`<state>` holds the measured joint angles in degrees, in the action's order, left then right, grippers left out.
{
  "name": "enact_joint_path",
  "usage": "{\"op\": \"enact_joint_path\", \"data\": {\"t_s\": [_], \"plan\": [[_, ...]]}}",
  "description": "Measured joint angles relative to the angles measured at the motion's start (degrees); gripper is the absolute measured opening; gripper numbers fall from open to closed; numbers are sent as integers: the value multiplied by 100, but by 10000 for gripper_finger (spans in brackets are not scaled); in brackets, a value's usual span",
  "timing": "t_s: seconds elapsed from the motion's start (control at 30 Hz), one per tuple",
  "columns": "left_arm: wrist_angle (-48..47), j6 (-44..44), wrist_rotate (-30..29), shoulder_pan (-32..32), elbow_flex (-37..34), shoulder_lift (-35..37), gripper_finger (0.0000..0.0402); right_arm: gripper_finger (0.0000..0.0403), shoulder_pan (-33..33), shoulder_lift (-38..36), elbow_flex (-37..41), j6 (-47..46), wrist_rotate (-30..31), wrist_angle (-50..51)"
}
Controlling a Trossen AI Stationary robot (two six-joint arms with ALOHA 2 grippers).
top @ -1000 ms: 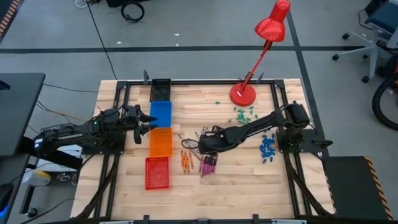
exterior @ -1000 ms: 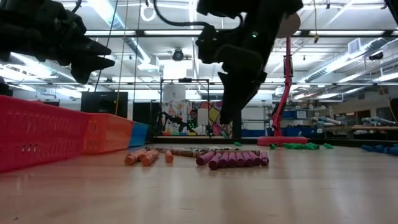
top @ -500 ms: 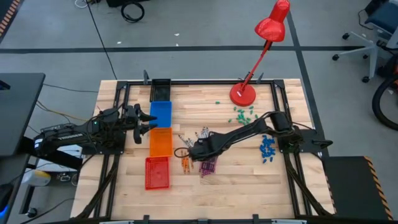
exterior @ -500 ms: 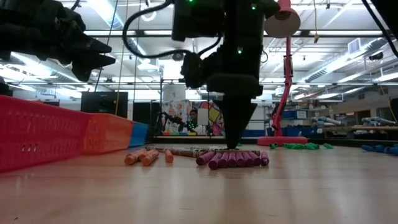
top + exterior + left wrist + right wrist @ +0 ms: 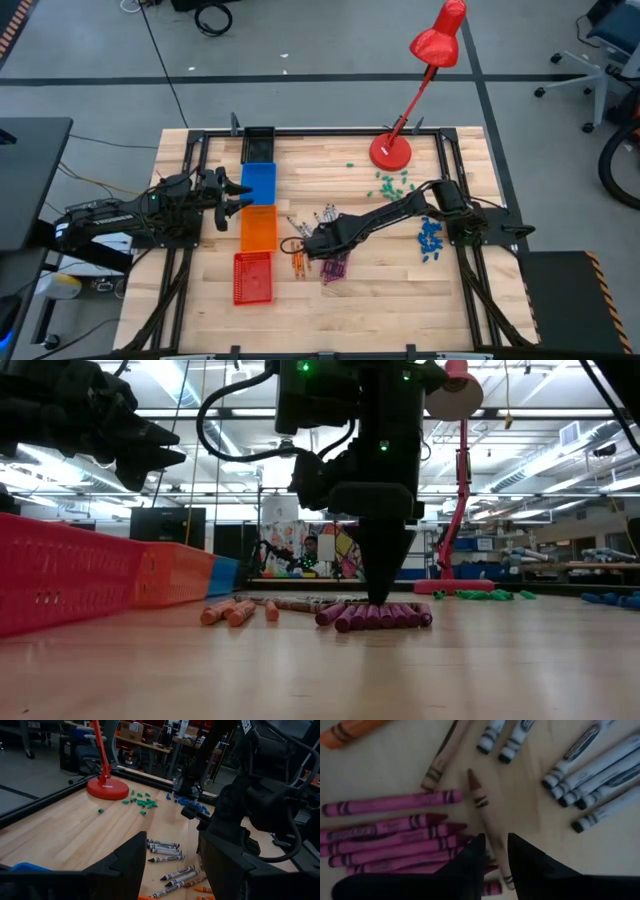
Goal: Sort crayons
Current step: Put the brown crayon into the orange bin
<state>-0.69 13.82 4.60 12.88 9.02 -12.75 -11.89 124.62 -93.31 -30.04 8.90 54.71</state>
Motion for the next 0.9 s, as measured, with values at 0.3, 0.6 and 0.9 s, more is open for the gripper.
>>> {"op": "enact_joint_path", "data": {"t_s": [0.3,0.6,0.9], "plan": [[-2,5,0,0,0,0,192,76,138,-37,272,158,-29,-445],[0,9,0,0,0,0,192,75,196,-53,408,245,-87,-622],[0,10,0,0,0,0,192,14,194,-35,415,273,-38,-631]]}}
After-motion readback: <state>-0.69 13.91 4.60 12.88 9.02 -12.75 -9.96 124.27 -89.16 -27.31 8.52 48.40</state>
